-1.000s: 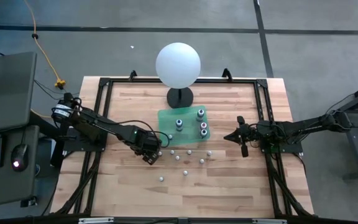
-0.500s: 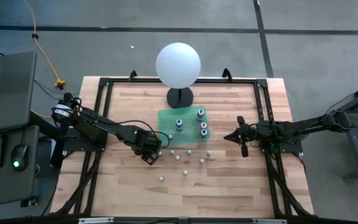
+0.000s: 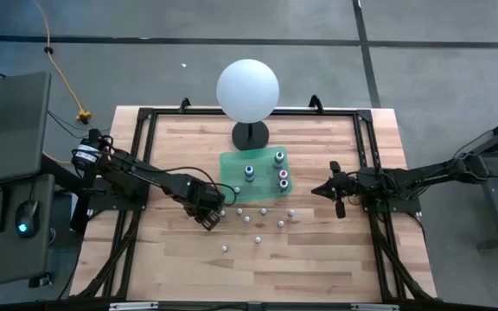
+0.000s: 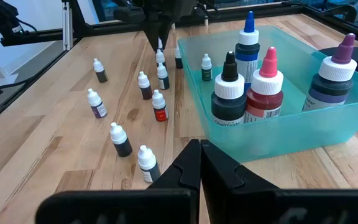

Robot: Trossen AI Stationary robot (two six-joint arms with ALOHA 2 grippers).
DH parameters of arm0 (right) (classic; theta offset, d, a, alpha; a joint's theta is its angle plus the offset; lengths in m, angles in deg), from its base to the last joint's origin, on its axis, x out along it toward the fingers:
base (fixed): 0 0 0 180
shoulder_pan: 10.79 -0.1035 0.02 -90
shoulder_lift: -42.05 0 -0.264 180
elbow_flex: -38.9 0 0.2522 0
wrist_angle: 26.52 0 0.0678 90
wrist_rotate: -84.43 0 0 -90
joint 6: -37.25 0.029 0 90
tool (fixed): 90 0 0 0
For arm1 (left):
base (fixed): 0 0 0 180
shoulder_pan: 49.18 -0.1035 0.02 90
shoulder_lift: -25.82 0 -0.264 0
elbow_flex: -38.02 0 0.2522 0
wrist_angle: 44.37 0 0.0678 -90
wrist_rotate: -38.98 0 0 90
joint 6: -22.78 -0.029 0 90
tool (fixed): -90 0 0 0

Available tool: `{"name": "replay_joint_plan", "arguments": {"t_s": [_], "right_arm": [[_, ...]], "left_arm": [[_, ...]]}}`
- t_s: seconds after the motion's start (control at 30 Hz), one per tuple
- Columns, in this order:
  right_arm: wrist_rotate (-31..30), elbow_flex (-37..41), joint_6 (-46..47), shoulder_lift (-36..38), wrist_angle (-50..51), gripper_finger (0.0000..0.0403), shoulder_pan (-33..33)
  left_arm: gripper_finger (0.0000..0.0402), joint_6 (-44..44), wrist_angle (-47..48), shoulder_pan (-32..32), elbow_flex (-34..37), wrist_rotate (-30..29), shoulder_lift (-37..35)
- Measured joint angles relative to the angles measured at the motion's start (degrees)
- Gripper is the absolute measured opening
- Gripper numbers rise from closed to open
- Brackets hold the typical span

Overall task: Pick & Place food coloring
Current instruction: Put the small brown food coloring bottle into the bin

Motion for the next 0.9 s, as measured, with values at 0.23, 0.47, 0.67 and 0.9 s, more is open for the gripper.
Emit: {"name": "replay_joint_plan", "arguments": {"t_s": [0.23,0.47,0.67,0.9], "right_arm": [[0.0,0.0,0.0,0.0,0.0,0.0000,0.0],[0.0,0.0,0.0,0.0,0.0,0.0001,0.0],[0.0,0.0,0.0,0.0,0.0,0.0000,0.0],[0.0,0.0,0.0,0.0,0.0,0.0000,0.0]], "left_arm": [[0.0069,-3.2,4.9,-0.5,-4.4,-1.7,0.0],[0.0068,-14.9,11.8,-4.5,-13.5,-7.0,0.0],[0.0068,-27.0,12.7,-9.9,-19.9,-11.1,0.0],[0.0067,-43.6,11.4,-15.9,-21.6,-9.7,0.0]]}}
